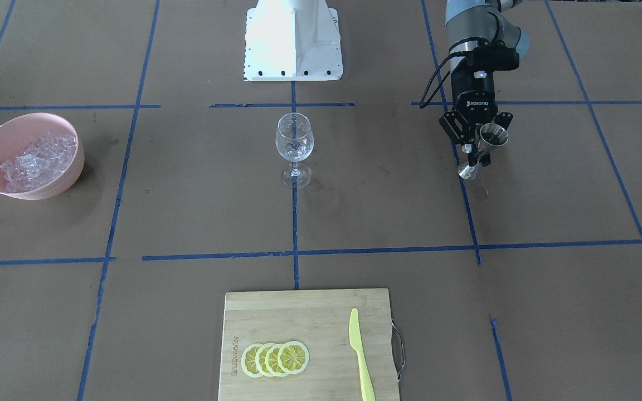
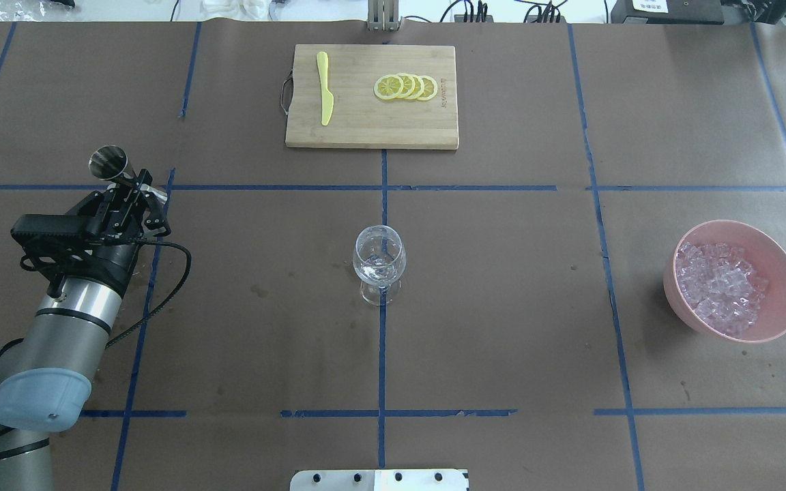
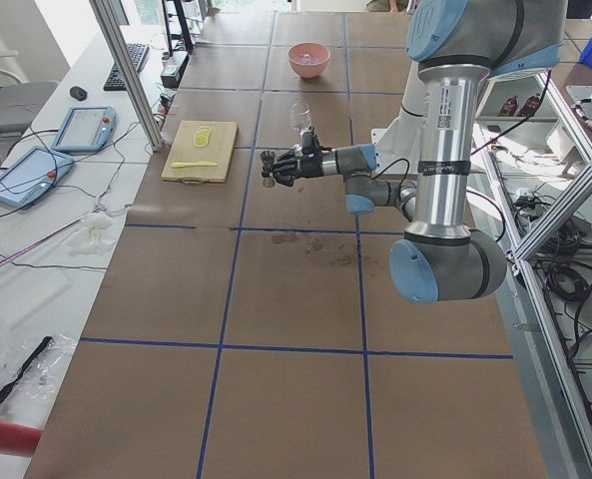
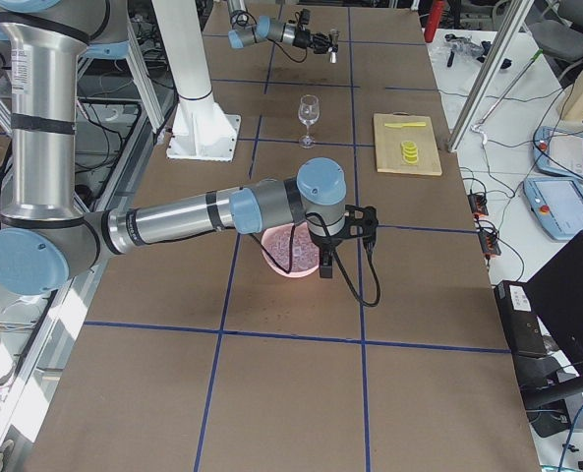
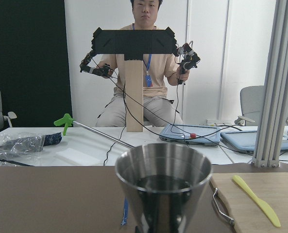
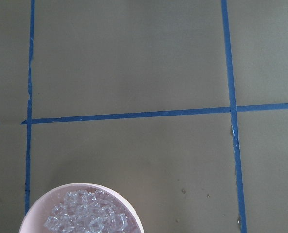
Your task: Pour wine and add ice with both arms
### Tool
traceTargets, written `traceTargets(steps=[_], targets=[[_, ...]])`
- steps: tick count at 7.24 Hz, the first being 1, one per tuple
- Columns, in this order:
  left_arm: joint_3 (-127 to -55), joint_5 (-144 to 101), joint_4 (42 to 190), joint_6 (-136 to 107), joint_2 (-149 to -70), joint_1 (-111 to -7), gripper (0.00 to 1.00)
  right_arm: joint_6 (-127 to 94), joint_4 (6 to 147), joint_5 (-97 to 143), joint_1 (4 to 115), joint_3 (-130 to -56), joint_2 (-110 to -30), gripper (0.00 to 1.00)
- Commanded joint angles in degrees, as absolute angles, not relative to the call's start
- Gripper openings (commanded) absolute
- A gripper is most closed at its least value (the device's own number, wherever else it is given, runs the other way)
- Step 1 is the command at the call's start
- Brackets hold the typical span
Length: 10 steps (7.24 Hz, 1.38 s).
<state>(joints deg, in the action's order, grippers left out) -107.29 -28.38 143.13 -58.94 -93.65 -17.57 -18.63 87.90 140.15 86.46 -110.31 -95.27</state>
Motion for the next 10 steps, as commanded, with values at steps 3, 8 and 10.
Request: traceTargets(steps=[3, 8, 10], targets=[[-107.49, -28.48, 143.35, -48.62, -101.15, -17.75, 0.00, -37.72, 72.30, 134.58, 75.97, -111.45, -98.25, 1.00], [-107.49, -31.38, 142.47, -42.12, -106.77, -15.13, 0.00, -40.96, 69.61, 127.91, 66.03, -115.21, -100.09, 1.00], [-107.58, -31.29, 141.08, -38.87, -109.94, -12.49, 0.00, -40.35, 69.09, 127.00, 63.90, -117.59, -102.47, 1.00]])
